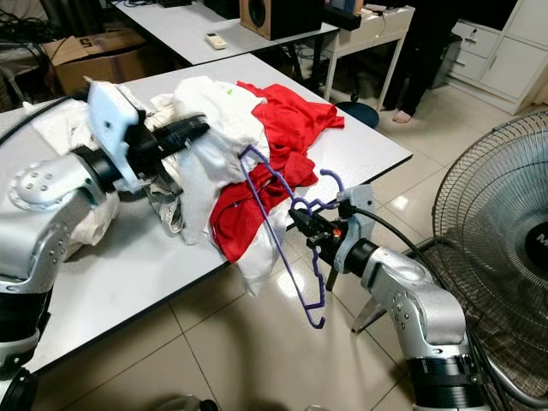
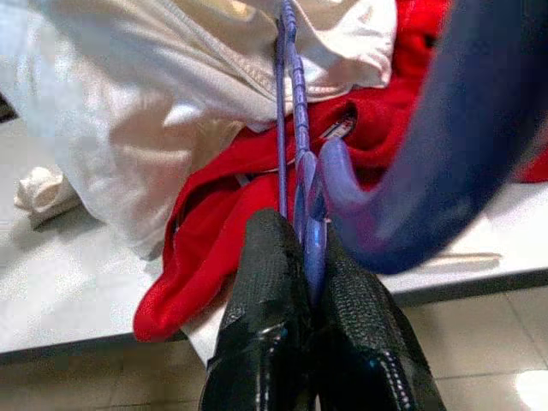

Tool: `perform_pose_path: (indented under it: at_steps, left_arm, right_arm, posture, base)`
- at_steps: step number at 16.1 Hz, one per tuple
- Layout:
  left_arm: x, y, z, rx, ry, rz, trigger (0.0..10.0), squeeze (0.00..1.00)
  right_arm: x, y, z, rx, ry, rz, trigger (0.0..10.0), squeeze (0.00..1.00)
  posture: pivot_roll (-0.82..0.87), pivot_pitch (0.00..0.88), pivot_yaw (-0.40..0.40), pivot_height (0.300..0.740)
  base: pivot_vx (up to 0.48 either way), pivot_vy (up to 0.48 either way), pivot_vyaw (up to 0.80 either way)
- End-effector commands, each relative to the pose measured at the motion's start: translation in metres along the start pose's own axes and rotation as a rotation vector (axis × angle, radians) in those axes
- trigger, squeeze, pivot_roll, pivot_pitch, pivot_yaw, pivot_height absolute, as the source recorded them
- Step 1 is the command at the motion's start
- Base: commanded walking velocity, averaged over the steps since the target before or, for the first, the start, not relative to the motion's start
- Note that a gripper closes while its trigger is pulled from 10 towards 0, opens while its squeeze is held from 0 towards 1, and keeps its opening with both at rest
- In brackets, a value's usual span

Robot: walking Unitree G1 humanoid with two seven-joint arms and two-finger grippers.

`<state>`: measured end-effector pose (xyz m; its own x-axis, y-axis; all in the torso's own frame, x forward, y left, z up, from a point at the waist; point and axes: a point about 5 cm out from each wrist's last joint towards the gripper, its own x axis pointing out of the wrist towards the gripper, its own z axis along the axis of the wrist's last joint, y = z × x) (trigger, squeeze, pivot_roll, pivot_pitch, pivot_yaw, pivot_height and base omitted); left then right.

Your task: Hang hanger

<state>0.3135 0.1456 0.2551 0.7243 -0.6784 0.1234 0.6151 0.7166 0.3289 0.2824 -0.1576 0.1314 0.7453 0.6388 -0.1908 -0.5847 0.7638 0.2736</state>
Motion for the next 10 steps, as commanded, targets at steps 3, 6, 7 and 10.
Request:
perform_pose_path:
  at_steps: [3, 6, 7, 10]
  left_arm:
    - [-0.004, 0.021, 0.012, -0.011, -0.038, 0.187, 0.0, 0.00]
    - [-0.003, 0.021, 0.010, -0.046, -0.051, 0.173, 0.0, 0.00]
    - [-0.001, 0.020, 0.009, -0.064, -0.052, 0.150, 0.0, 0.00]
    - [-0.001, 0.009, 0.004, -0.054, -0.004, 0.035, 0.0, 0.00]
  right_arm:
    - [-0.004, -0.002, 0.019, -0.354, -0.015, -0.056, 10.0, 0.00]
    - [-0.004, -0.003, 0.026, -0.610, 0.019, -0.118, 10.0, 0.00]
    - [-0.002, -0.004, 0.030, -0.674, 0.014, -0.144, 10.0, 0.00]
    - [0.001, -0.009, 0.049, -0.791, -0.072, -0.249, 10.0, 0.00]
  posture:
    - [-0.12, 0.000, 0.004, 0.740]
    - [-0.12, 0.000, 0.011, 0.740]
    - [-0.12, 0.000, 0.013, 0.740]
    - [-0.13, 0.000, 0.016, 0.740]
  base:
    - [0.000, 0.000, 0.00]
    - [0.000, 0.000, 0.00]
    - [0.000, 0.000, 0.00]
    - [0.000, 0.000, 0.00]
